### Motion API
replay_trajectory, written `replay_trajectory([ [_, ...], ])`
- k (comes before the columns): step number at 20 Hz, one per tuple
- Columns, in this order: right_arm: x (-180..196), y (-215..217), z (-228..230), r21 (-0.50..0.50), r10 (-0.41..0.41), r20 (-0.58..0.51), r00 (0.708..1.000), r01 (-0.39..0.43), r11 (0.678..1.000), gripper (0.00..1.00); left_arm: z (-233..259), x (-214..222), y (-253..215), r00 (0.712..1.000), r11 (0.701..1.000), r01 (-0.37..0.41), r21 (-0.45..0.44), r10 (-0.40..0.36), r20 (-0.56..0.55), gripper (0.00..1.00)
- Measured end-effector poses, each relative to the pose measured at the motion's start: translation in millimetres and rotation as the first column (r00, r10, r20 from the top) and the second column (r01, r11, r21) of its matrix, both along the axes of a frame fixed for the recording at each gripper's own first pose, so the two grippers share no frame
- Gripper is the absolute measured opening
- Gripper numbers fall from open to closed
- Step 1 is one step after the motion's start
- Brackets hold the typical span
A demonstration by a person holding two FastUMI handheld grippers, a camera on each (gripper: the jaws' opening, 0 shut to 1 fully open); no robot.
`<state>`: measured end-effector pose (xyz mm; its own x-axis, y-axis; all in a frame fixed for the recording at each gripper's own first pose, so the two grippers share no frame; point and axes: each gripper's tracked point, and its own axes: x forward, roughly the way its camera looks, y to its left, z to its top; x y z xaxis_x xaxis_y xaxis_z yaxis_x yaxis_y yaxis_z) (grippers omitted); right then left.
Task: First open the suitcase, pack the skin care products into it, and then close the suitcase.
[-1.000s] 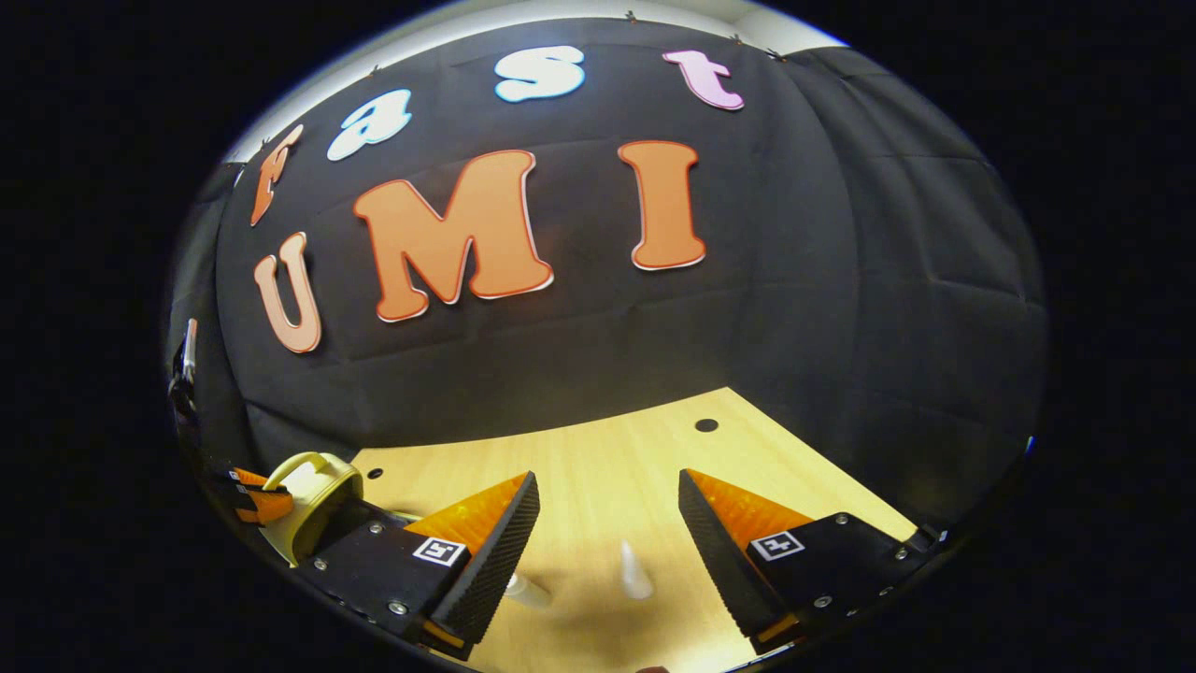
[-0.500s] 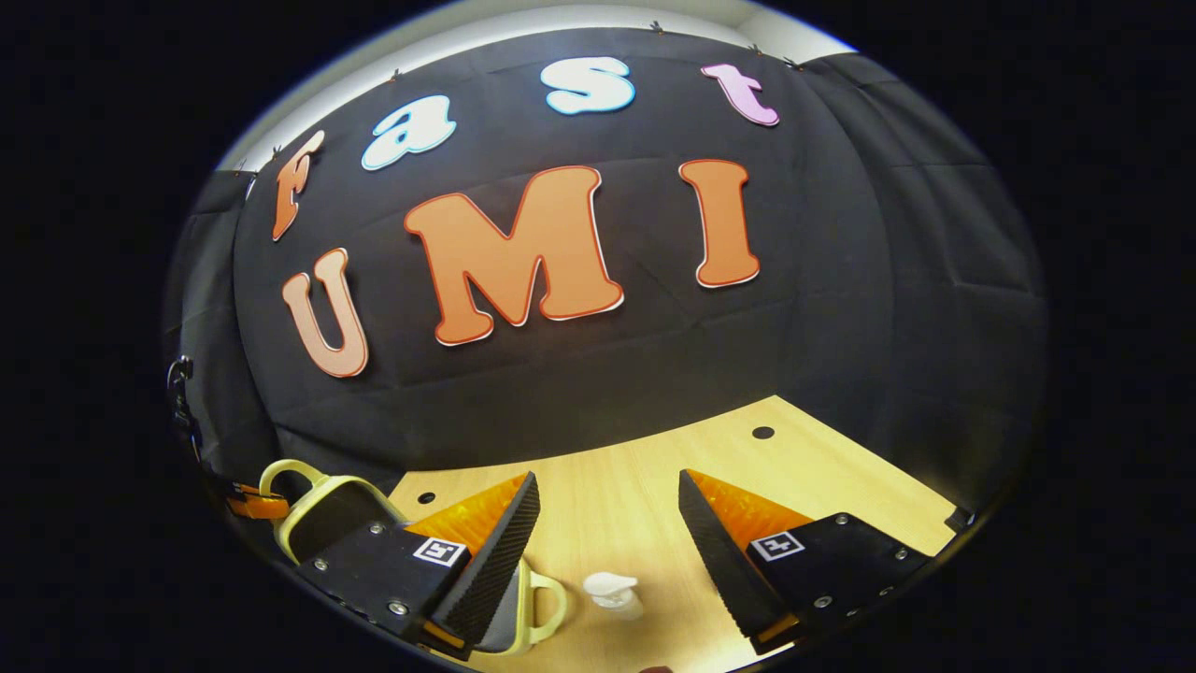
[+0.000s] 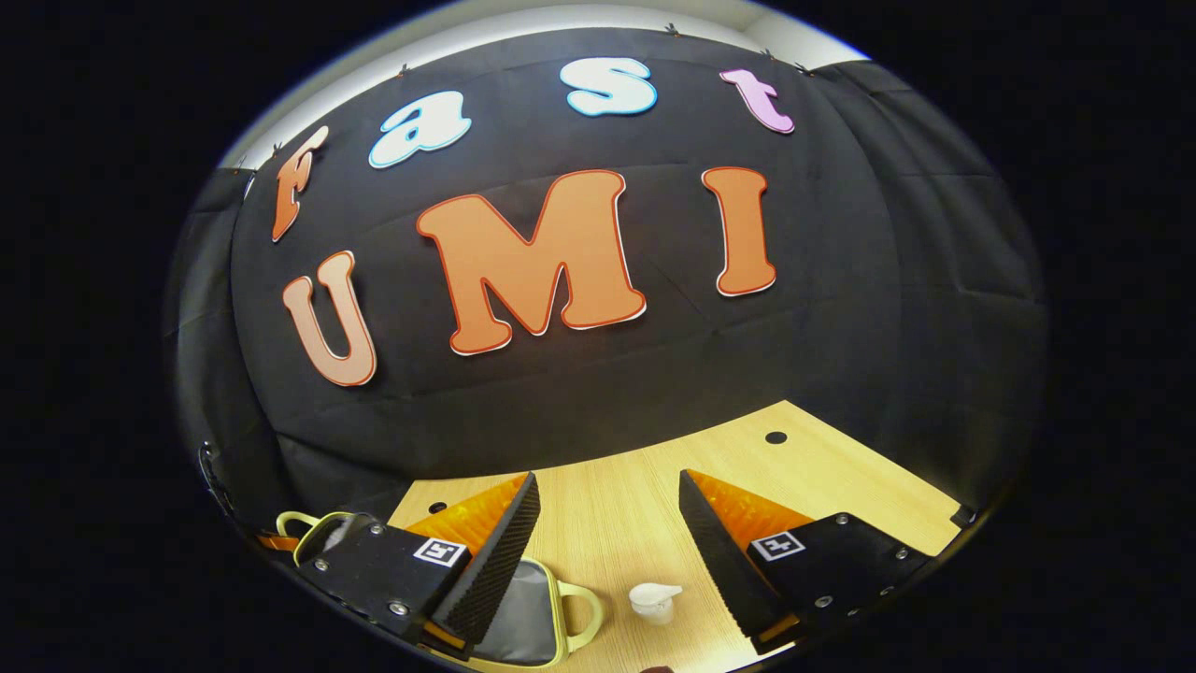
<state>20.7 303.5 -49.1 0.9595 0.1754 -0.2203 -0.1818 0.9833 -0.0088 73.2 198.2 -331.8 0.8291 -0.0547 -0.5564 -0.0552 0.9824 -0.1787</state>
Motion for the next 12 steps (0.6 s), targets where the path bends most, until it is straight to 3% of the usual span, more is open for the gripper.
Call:
replay_trajectory([
  [6,-7.0,7.5,-9.1,-0.043,-0.007,-0.027,1.000,0.006,0.999,0.95,-72.8,-7.3,22.8,0.991,0.978,-0.079,-0.194,0.055,-0.123,0.01],
  [10,-5.6,5.3,-10.7,-0.088,-0.018,-0.023,1.000,0.016,0.996,0.95,-112.5,-14.7,26.1,0.969,0.971,-0.151,-0.185,0.108,-0.223,0.06],
  [12,-5.1,3.4,-11.7,-0.087,-0.021,-0.028,0.999,0.019,0.996,0.95,-108.8,-19.5,35.6,0.966,0.974,-0.163,-0.154,0.127,-0.224,0.14],
])
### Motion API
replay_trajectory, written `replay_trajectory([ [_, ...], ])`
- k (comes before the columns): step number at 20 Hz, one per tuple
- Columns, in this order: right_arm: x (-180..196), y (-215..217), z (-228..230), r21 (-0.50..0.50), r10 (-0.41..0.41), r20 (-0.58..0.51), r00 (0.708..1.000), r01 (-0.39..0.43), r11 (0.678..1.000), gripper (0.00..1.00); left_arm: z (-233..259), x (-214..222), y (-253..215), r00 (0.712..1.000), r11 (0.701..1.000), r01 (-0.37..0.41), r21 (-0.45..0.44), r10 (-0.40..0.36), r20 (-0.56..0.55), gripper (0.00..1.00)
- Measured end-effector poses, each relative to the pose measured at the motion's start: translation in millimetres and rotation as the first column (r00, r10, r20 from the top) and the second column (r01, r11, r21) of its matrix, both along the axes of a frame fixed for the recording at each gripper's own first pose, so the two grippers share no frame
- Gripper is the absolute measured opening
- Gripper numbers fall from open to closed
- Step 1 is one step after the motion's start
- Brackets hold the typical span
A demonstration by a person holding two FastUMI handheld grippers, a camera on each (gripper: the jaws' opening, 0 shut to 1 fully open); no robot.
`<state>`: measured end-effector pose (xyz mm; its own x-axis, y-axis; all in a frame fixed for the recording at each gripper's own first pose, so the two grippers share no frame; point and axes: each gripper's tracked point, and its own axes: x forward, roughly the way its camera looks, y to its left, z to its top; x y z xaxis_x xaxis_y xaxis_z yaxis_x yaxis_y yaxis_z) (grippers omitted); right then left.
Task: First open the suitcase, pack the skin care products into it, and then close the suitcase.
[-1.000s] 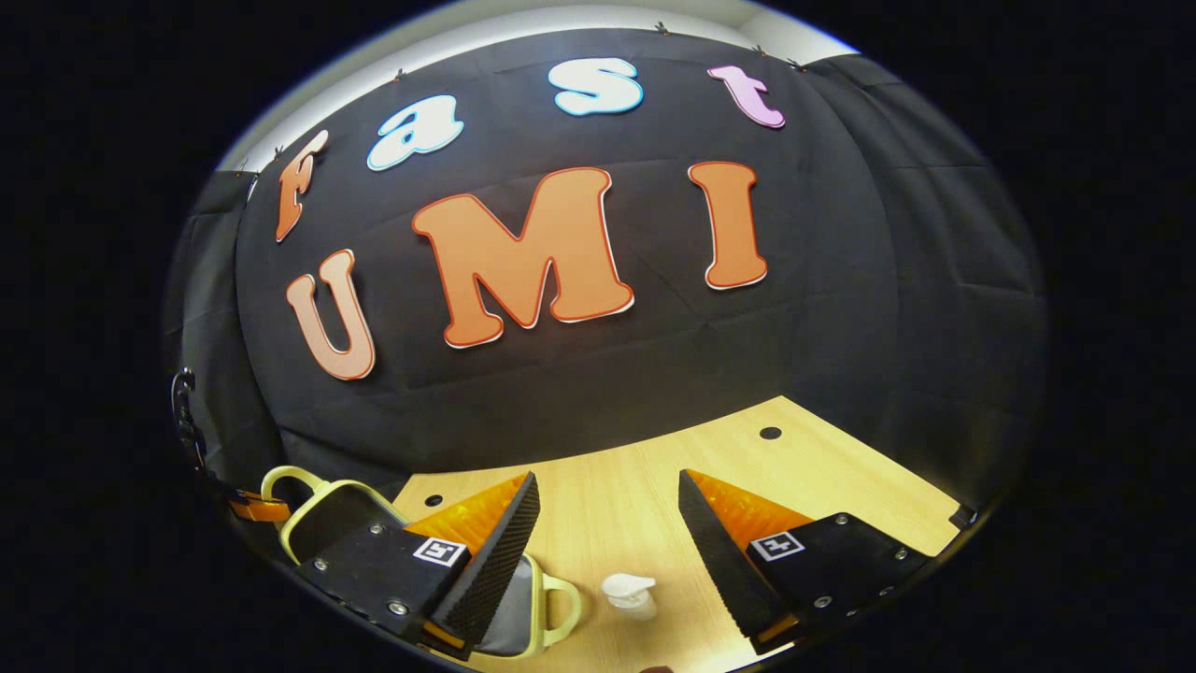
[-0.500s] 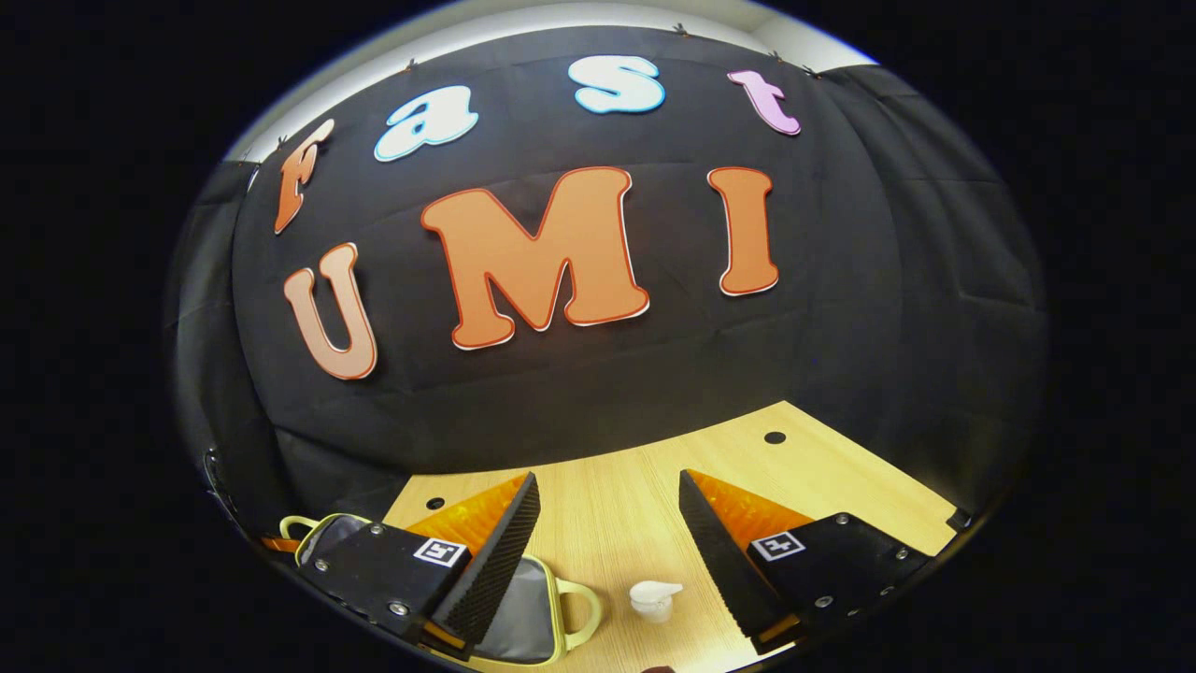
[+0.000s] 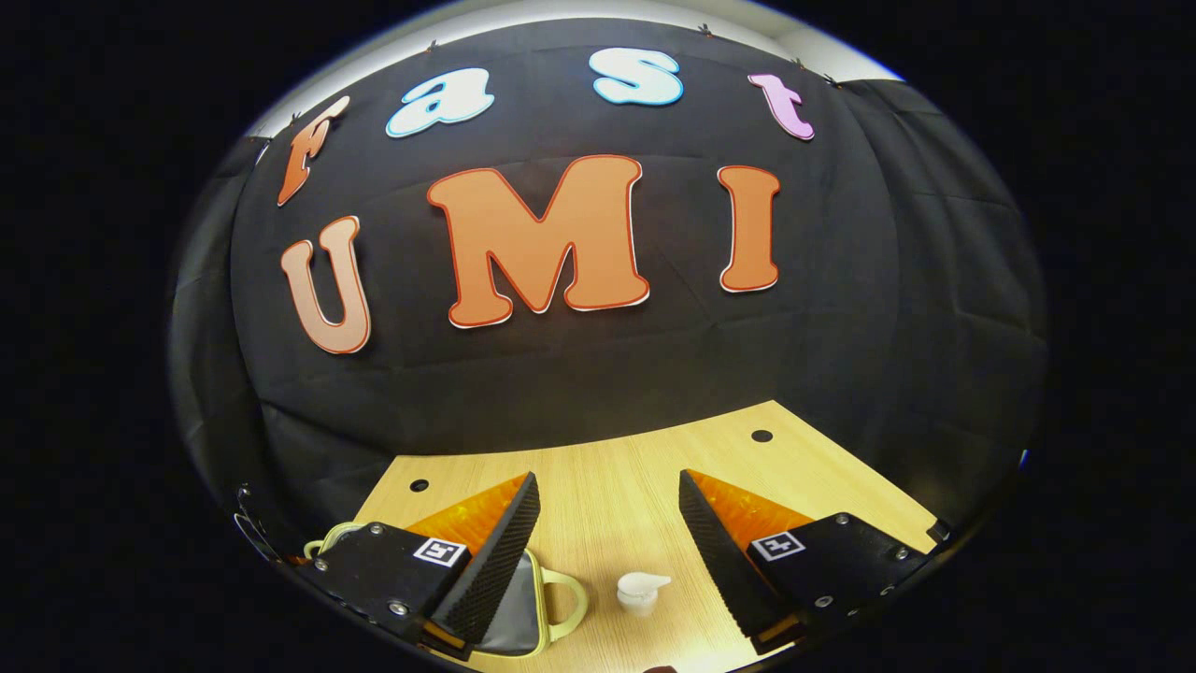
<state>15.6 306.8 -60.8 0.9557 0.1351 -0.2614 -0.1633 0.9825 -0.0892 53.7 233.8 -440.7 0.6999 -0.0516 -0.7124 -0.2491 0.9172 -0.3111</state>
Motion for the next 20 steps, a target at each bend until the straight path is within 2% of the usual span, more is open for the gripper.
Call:
replay_trajectory([
  [1,1.3,-2.7,-1.2,-0.001,-0.004,-0.003,1.000,0.004,1.000,0.95,-4.0,2.7,1.2,1.000,1.000,-0.001,0.016,0.001,0.006,0.18],
  [2,1.3,-5.3,-2.5,-0.004,-0.009,-0.007,1.000,0.009,1.000,0.95,-4.5,3.0,3.9,1.000,0.999,-0.013,0.040,0.013,-0.006,0.29],
  [4,3.4,-11.8,-6.5,-0.020,-0.019,-0.007,1.000,0.019,1.000,0.95,-3.7,-1.0,21.5,0.998,0.989,-0.051,0.137,0.057,-0.041,0.42],
  [7,5.4,-19.2,-10.5,-0.036,-0.019,-0.012,1.000,0.018,0.999,0.95,21.6,2.7,25.9,0.996,0.971,-0.079,0.226,0.084,-0.011,0.97],
  [10,8.1,-26.8,-13.3,-0.047,-0.009,-0.013,1.000,0.009,0.999,0.95,61.7,10.8,14.5,0.994,0.944,-0.104,0.314,0.093,0.050,0.98],
  [14,13.1,-40.7,-7.5,-0.073,0.014,0.012,1.000,-0.013,0.997,0.95,139.0,32.1,-21.1,0.977,0.917,-0.163,0.363,0.099,0.187,1.00],
  [16,16.8,-50.7,-4.5,-0.088,0.029,0.025,0.999,-0.027,0.996,0.95,185.8,43.9,-52.1,0.952,0.907,-0.195,0.374,0.084,0.293,0.99],
  [19,25.9,-68.4,1.9,-0.117,0.051,0.046,0.998,-0.046,0.992,0.95,255.1,59.7,-120.3,0.893,0.912,-0.217,0.347,0.042,0.449,0.99],
  [20,28.8,-74.3,4.1,-0.122,0.059,0.051,0.997,-0.052,0.991,0.95,271.4,61.4,-142.2,0.878,0.916,-0.202,0.347,0.012,0.478,0.99],
])
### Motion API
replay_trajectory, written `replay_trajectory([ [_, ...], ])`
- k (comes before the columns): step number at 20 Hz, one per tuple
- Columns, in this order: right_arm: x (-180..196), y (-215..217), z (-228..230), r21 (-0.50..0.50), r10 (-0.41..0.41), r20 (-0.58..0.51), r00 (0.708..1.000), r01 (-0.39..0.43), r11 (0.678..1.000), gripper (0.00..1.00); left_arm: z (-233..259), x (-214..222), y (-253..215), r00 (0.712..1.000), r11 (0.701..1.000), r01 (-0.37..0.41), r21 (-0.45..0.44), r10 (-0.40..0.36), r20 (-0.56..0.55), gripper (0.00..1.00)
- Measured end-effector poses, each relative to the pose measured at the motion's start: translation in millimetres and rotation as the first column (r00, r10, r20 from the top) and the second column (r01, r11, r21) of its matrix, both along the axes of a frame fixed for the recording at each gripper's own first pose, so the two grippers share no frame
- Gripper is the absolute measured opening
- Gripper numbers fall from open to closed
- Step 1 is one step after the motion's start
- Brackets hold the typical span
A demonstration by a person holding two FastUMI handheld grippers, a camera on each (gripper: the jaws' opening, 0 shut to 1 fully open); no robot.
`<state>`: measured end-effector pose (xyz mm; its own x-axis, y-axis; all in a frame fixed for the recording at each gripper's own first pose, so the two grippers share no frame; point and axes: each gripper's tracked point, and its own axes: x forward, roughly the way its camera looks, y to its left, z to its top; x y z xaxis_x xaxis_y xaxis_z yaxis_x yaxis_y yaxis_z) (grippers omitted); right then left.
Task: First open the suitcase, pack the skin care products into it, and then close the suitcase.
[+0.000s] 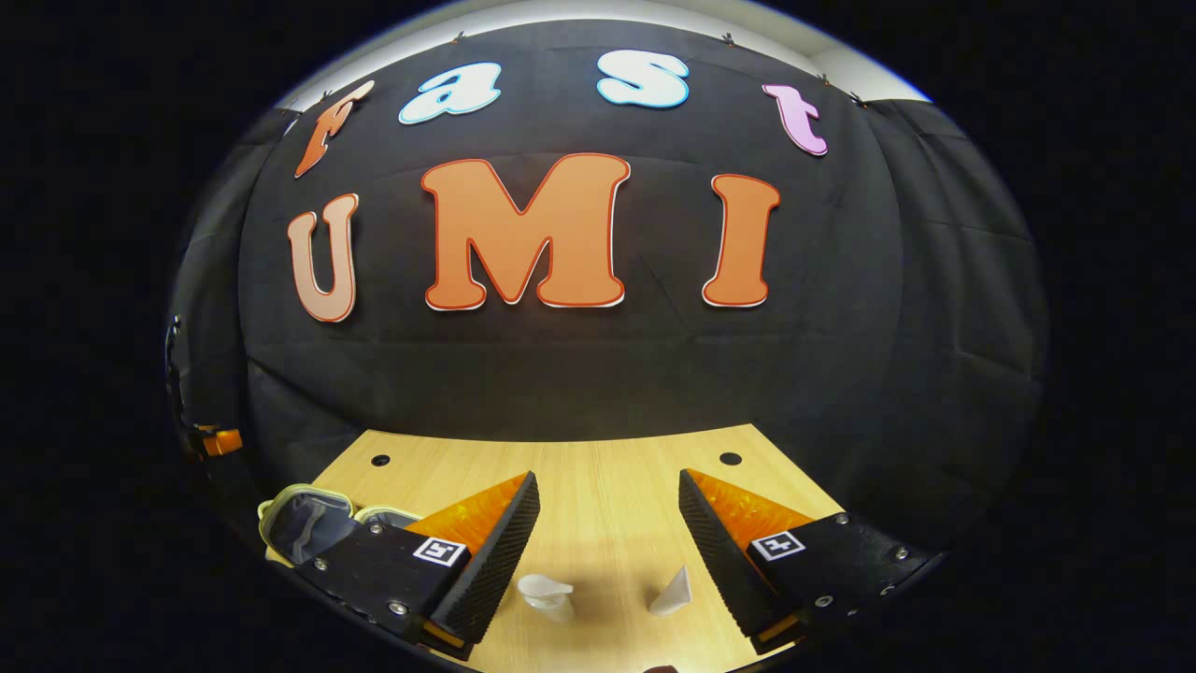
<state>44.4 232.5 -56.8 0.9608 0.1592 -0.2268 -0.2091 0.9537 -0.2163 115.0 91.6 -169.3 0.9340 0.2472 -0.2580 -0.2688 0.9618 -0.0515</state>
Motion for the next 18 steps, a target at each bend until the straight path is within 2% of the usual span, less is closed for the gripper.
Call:
replay_trajectory([
  [3,9.2,-17.9,5.4,-0.008,0.021,0.019,1.000,-0.021,1.000,0.95,53.8,-11.7,-68.7,0.995,0.998,0.036,0.060,-0.041,0.087,0.99],
  [6,17.1,-36.6,8.0,-0.006,0.032,0.031,0.999,-0.032,0.999,0.95,83.8,-11.9,-121.2,0.976,0.989,0.041,0.140,-0.070,0.206,0.97],
  [10,22.8,-58.3,-0.7,0.007,0.038,0.023,0.999,-0.038,0.999,0.95,104.7,11.1,-197.5,0.953,0.988,0.064,0.143,-0.103,0.284,0.98],
  [14,20.7,-80.5,-15.7,-0.010,0.029,0.009,1.000,-0.029,1.000,0.95,85.7,22.6,-272.5,0.945,0.977,0.143,0.157,-0.182,0.271,0.97],
  [16,20.7,-93.4,-25.3,-0.024,0.016,-0.003,1.000,-0.016,1.000,0.95,72.8,21.4,-312.3,0.929,0.964,0.203,0.173,-0.246,0.277,0.98],
  [18,21.7,-102.8,-36.5,-0.024,0.010,-0.025,1.000,-0.011,1.000,0.95,48.5,24.7,-343.7,0.926,0.950,0.248,0.189,-0.289,0.242,0.98],
])
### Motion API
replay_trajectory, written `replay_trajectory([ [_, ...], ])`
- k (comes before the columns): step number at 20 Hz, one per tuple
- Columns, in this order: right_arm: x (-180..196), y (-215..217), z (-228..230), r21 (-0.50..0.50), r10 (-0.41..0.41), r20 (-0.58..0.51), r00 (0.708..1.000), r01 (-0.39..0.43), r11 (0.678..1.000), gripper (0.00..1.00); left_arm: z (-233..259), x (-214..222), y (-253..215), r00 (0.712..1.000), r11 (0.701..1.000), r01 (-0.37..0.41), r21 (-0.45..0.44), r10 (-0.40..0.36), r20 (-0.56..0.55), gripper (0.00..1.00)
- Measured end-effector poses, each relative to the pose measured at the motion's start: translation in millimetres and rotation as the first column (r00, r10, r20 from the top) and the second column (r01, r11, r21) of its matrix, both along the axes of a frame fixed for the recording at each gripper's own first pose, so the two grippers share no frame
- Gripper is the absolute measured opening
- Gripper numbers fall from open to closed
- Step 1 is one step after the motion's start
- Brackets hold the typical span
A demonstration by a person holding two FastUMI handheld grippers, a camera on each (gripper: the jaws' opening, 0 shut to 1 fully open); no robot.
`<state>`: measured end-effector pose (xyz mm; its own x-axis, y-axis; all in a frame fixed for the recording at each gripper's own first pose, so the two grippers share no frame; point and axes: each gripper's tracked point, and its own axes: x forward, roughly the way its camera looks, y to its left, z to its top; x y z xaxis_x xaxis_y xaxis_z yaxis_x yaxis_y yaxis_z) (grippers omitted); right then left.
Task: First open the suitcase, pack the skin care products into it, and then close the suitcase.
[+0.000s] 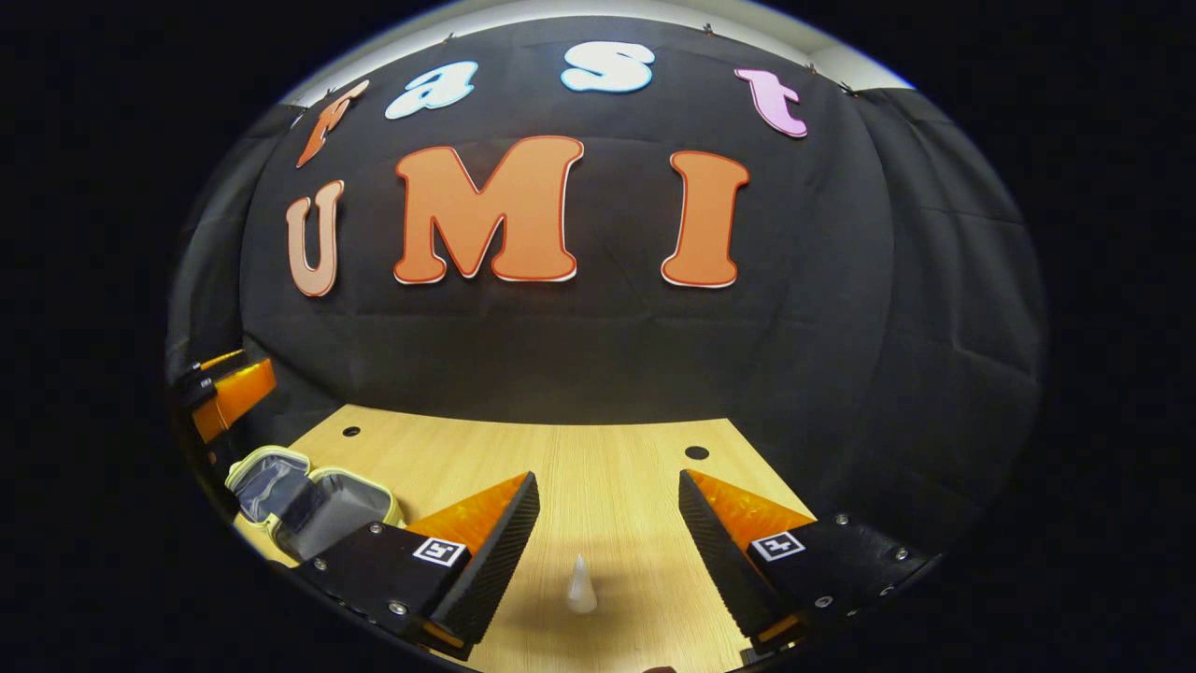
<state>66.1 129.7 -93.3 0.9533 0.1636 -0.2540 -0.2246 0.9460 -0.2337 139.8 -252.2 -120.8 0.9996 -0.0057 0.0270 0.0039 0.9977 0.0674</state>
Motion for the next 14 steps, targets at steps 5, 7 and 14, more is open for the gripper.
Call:
replay_trajectory([
  [5,4.9,-15.8,-28.7,-0.009,-0.017,-0.017,1.000,0.017,1.000,0.95,-61.5,-4.3,-54.6,0.994,0.996,0.075,0.057,-0.070,-0.083,0.98],
  [7,4.4,-19.8,-50.5,-0.013,-0.020,-0.036,0.999,0.019,1.000,0.95,-87.1,-8.5,-71.1,0.988,0.992,0.113,0.051,-0.107,-0.111,0.98],
  [14,1.8,-44.0,-109.0,-0.023,-0.050,-0.091,0.995,0.048,0.999,0.95,-172.9,-28.9,-131.4,0.940,0.965,0.261,0.011,-0.252,-0.231,0.98],
])
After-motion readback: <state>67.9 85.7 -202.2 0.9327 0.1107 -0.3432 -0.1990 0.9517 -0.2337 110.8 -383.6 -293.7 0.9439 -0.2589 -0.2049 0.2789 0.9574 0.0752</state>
